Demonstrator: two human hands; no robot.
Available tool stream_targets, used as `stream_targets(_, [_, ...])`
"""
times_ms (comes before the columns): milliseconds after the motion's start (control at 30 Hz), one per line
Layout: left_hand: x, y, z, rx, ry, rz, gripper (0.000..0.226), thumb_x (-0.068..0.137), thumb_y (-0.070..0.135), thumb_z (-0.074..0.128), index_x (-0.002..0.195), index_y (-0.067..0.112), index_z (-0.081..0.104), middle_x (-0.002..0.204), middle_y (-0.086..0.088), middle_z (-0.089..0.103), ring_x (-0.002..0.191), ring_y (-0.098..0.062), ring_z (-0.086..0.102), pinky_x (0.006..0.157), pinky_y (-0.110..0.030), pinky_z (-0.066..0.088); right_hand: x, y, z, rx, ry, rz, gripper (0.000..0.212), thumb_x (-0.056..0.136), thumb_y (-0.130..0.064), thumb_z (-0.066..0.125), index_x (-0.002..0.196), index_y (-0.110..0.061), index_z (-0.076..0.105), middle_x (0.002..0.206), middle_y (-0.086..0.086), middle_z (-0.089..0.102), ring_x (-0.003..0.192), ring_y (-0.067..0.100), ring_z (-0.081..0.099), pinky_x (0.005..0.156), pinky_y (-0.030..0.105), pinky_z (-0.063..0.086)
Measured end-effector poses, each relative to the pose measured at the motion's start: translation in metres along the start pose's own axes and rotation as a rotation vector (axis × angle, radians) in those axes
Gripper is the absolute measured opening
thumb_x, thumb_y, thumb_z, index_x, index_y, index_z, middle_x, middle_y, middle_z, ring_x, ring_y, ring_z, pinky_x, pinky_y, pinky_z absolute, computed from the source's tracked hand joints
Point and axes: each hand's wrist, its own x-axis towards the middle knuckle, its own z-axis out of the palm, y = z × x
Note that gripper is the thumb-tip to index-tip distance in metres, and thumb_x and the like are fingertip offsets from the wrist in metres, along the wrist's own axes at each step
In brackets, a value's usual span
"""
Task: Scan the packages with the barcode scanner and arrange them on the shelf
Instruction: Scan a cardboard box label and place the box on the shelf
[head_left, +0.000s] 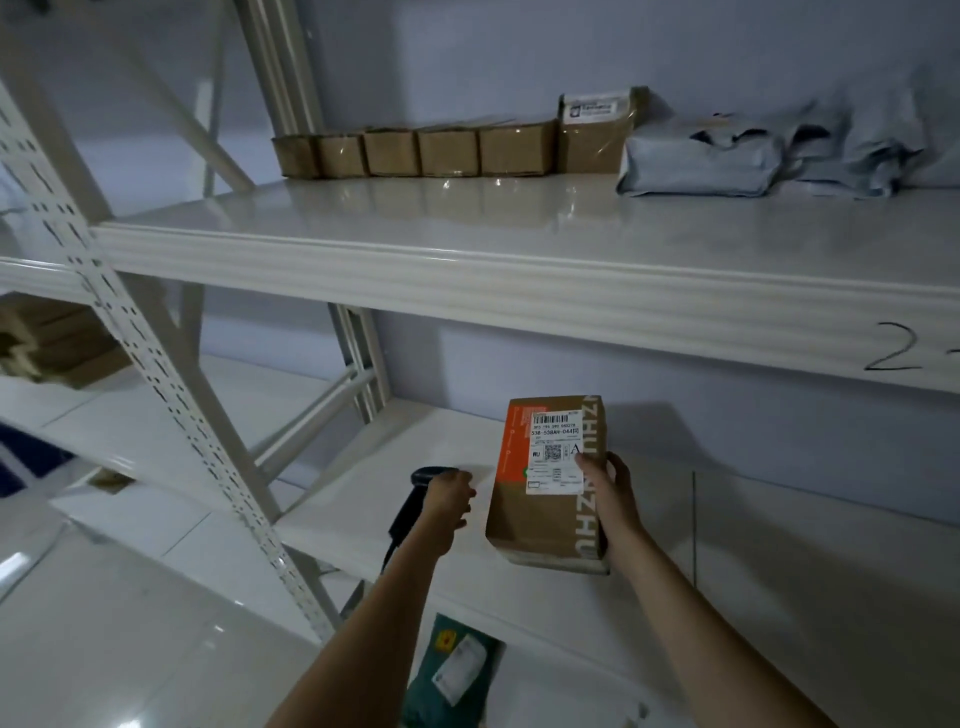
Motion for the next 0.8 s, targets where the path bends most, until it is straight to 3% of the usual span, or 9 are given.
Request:
stream_targets(100, [0.034, 0.004, -0.025, 0.082, 0.187, -0.034, 0.024, 0.081, 0.017, 0.061, 0.097, 0.001, 0.071, 0.083, -0.015, 0.068, 0.069, -0.024, 0.059, 0.064, -0.026, 0.046, 0.028, 0.01, 0.023, -0.017, -0.005, 0.01, 0.066, 0.083, -0.043, 0.076, 0.139, -0.021, 0.048, 0.115, 0.009, 0.073, 0.094, 0.03, 0.075, 0.081, 0.049, 0.061])
stream_targets(167, [0.051, 0.005, -0.042, 0.236, 0.284, -0.031, 0.023, 0.083, 0.018, 0.061, 0.098, 0.004, 0.071, 0.077, -0.011, 0.066, 0.066, -0.023, 0.061, 0.054, -0.019, 0.046, 0.044, 0.015, 0.035, -0.017, 0.015, 0.009, 0.07, 0.081, -0.046, 0.076, 0.141, -0.025, 0.047, 0.117, 0.008, 0.072, 0.096, 0.03, 0.074, 0.086, 0.054, 0.059])
stream_targets(200, [0.063, 0.005, -0.049, 0.33, 0.295, -0.03, 0.025, 0.088, 0.02, 0.057, 0.103, 0.003, 0.068, 0.082, -0.011, 0.067, 0.071, -0.025, 0.063, 0.055, -0.02, 0.046, 0.052, 0.016, 0.041, -0.014, 0.024, 0.01, 0.07, 0.081, -0.047, 0.076, 0.141, -0.027, 0.046, 0.118, 0.007, 0.072, 0.097, 0.03, 0.074, 0.087, 0.055, 0.059])
stream_targets(267, [0.085, 0.004, -0.059, 0.507, 0.284, -0.059, 0.032, 0.092, 0.026, 0.054, 0.113, 0.002, 0.062, 0.106, -0.018, 0.066, 0.096, -0.032, 0.063, 0.074, -0.029, 0.051, 0.062, 0.018, 0.051, -0.023, 0.046, 0.025, 0.07, 0.082, -0.046, 0.076, 0.142, -0.029, 0.045, 0.118, 0.007, 0.072, 0.096, 0.03, 0.074, 0.086, 0.055, 0.059])
stream_targets(433, [0.118, 0.001, -0.067, 0.737, 0.059, -0.177, 0.061, 0.091, 0.03, 0.063, 0.136, -0.005, 0.043, 0.137, -0.023, 0.051, 0.126, -0.034, 0.051, 0.102, -0.037, 0.044, 0.072, 0.024, 0.066, -0.049, 0.115, 0.043, 0.07, 0.082, -0.044, 0.077, 0.143, -0.032, 0.043, 0.119, 0.007, 0.071, 0.098, 0.03, 0.073, 0.087, 0.055, 0.059])
stream_targets(600, [0.133, -0.008, -0.074, 0.956, -0.087, -0.153, 0.053, 0.097, 0.027, 0.057, 0.14, 0.0, 0.044, 0.144, -0.017, 0.047, 0.134, -0.028, 0.046, 0.111, -0.035, 0.037, 0.065, 0.028, 0.077, -0.092, 0.182, 0.048, 0.074, 0.08, -0.049, 0.076, 0.143, -0.034, 0.04, 0.116, 0.007, 0.072, 0.094, 0.029, 0.074, 0.084, 0.053, 0.06])
stream_targets(733, [0.14, -0.012, -0.085, 0.882, -0.273, -0.142, 0.055, 0.091, 0.022, 0.065, 0.135, -0.001, 0.044, 0.136, -0.019, 0.052, 0.125, -0.03, 0.053, 0.104, -0.038, 0.046, 0.039, 0.036, 0.085, -0.07, 0.307, 0.029, 0.072, 0.082, -0.042, 0.078, 0.141, -0.028, 0.039, 0.11, 0.005, 0.073, 0.087, 0.023, 0.075, 0.073, 0.039, 0.062])
stream_targets(800, [0.143, -0.012, -0.086, 0.84, -0.345, -0.097, 0.042, 0.091, 0.019, 0.062, 0.126, 0.0, 0.049, 0.118, -0.016, 0.059, 0.106, -0.027, 0.061, 0.087, -0.033, 0.053, 0.023, 0.041, 0.087, -0.04, 0.374, 0.016, 0.065, 0.083, -0.034, 0.079, 0.134, -0.026, 0.039, 0.107, 0.004, 0.071, 0.079, 0.015, 0.076, 0.058, 0.029, 0.06])
